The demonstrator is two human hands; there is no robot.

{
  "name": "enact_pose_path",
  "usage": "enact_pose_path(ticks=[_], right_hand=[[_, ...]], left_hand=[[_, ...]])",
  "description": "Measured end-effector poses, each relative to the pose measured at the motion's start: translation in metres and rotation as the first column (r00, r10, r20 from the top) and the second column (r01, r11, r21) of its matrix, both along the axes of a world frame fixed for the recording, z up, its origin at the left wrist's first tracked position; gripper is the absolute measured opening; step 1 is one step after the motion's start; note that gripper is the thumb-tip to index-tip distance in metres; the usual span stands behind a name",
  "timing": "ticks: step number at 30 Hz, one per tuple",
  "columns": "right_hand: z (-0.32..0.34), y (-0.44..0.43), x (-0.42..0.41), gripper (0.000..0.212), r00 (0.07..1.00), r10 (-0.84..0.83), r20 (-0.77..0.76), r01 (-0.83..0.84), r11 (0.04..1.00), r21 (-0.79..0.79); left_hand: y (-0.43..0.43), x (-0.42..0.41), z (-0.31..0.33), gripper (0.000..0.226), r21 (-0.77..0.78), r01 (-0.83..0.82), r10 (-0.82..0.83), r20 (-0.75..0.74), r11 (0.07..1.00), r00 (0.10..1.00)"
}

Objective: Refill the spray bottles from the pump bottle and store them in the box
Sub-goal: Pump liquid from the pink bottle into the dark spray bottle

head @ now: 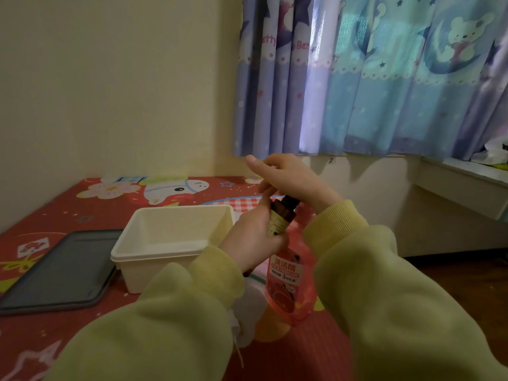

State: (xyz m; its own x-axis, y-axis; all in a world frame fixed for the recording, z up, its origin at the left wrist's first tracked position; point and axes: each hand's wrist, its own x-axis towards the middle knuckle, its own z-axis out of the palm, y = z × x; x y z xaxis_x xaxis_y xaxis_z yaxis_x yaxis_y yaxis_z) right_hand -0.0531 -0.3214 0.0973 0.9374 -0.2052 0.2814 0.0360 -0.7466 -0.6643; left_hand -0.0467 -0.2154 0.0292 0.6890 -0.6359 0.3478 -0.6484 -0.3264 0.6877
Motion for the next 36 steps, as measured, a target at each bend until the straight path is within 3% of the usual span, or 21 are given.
enact_pose_path(ticks=[6, 19, 25, 28, 33, 36], right_hand=[[0.013, 0.003, -0.009, 0.048, 0.997, 0.062, -0.044, -0.062, 0.998, 0.000], [0.001, 0.001, -0.002, 0.048, 1.000, 0.022, -0.012, -0.022, 0.999, 0.036], [0.018, 0.004, -0.006, 0.039, 0.995, 0.073, -0.062, -0.072, 0.997, 0.021], [0.014, 0.003, -0.005, 0.044, 0.998, 0.054, -0.044, -0.053, 0.998, 0.027], [0.000, -0.001, 0.000, 0.059, 0.999, -0.011, 0.046, 0.008, 0.998, 0.064], [-0.003, -0.001, 0.000, 0.065, 0.999, -0.017, 0.048, 0.013, 0.997, 0.069]], left_hand=[[0.004, 0.000, 0.012, 0.054, 0.016, 0.022, -0.022, 0.033, 1.000, 0.999], [0.002, -0.003, 0.003, 0.055, 0.046, -0.019, 0.020, -0.014, 0.999, 1.000], [0.005, -0.004, 0.017, 0.052, 0.044, -0.012, 0.010, 0.035, 0.999, 0.999], [0.003, -0.005, 0.013, 0.054, 0.020, -0.012, 0.012, -0.001, 1.000, 1.000], [0.001, -0.006, 0.003, 0.029, 0.022, -0.042, 0.043, -0.040, 0.999, 0.998], [0.002, -0.008, 0.002, 0.027, 0.019, -0.054, 0.055, -0.049, 0.998, 0.997]])
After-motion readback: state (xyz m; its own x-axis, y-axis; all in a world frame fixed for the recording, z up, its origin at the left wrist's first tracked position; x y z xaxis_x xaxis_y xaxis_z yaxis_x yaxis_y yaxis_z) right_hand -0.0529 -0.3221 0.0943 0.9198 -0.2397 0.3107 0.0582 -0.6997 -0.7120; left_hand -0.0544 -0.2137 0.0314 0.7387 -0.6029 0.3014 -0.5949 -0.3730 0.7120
